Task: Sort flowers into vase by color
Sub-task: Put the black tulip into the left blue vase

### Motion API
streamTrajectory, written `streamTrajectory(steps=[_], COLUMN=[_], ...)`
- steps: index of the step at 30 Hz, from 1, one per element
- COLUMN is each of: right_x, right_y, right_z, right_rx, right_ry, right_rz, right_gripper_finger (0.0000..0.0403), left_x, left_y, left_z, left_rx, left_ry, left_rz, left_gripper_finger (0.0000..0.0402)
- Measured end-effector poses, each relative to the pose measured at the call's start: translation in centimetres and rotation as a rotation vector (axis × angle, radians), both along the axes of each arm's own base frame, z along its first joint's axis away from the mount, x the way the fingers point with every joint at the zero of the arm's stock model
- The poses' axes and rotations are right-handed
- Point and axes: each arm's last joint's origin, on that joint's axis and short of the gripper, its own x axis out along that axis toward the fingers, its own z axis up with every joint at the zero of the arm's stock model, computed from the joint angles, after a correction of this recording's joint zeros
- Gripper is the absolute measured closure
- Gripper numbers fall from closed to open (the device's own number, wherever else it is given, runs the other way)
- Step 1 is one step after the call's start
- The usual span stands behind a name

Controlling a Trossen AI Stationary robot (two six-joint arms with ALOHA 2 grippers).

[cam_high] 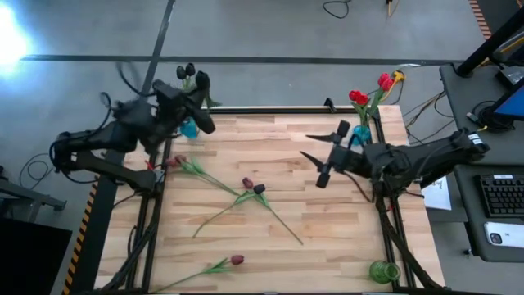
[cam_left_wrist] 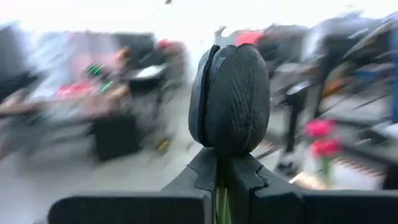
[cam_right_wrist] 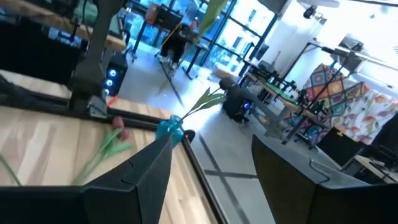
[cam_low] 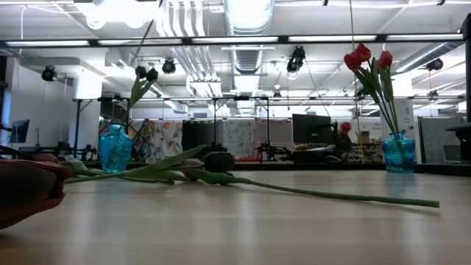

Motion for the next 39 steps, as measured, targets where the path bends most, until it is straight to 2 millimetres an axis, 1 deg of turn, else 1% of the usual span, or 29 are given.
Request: streamTrajectory(steps=[3,6,10,13,16,21,25,28,32,34,36,39], right_x=[1.2,2.3,3.4,4.0,4.4,4.5,4.4,4.5,4.5,4.5,4.5,4.5], right_y=[-0.1,-0.5,-0.6,-0.6,-0.7,-0.8,-1.1,-1.5,-2.2,-2.4,-2.5,-2.5], right_z=[-0.9,-1.9,-2.4,-2.5,-2.0,-1.3,-0.6,-0.2,0.3,0.4,0.4,0.5], right_rx=[-0.014,-0.021,0.008,0.011,0.009,0.005,-0.006,-0.005,-0.002,-0.002,-0.001,0.000], right_ry=[0.043,0.076,0.068,0.074,0.063,0.045,0.034,0.023,0.010,0.008,0.006,0.004], right_rz=[-0.017,-0.039,-0.056,-0.069,-0.118,-0.211,-0.228,-0.243,-0.265,-0.271,-0.274,-0.274], right_gripper_finger=[0.0188,0.0188,0.0188,0.0188,0.0188,0.0188,0.0188,0.0188,0.0188,0.0188,0.0188,0.0188], left_x=[-0.9,-2.2,-4.5,-6.6,-8.4,-10.9,-12.7,-13.3,-13.2,-13.3,-13.2,-12.6], left_y=[0.4,0.9,1.4,1.5,1.5,1.2,0.8,0.8,0.8,0.9,1.0,1.4], left_z=[1.2,1.2,0.1,-0.9,-2.1,-3.8,-4.9,-6.2,-8.5,-9.5,-10.7,-12.7], left_rx=[0.119,0.203,0.290,0.386,0.462,0.476,0.484,0.473,0.451,0.442,0.428,0.413], left_ry=[-0.051,-0.083,-0.154,-0.210,-0.227,-0.252,-0.276,-0.266,-0.276,-0.304,-0.310,-0.253], left_rz=[-0.092,-0.103,-0.126,-0.151,-0.181,-0.161,-0.121,-0.090,-0.099,-0.064,-0.036,0.022], left_gripper_finger=[0.0401,0.0401,0.0401,0.0401,0.0401,0.0401,0.0401,0.0401,0.0401,0.0401,0.0401,0.0401])
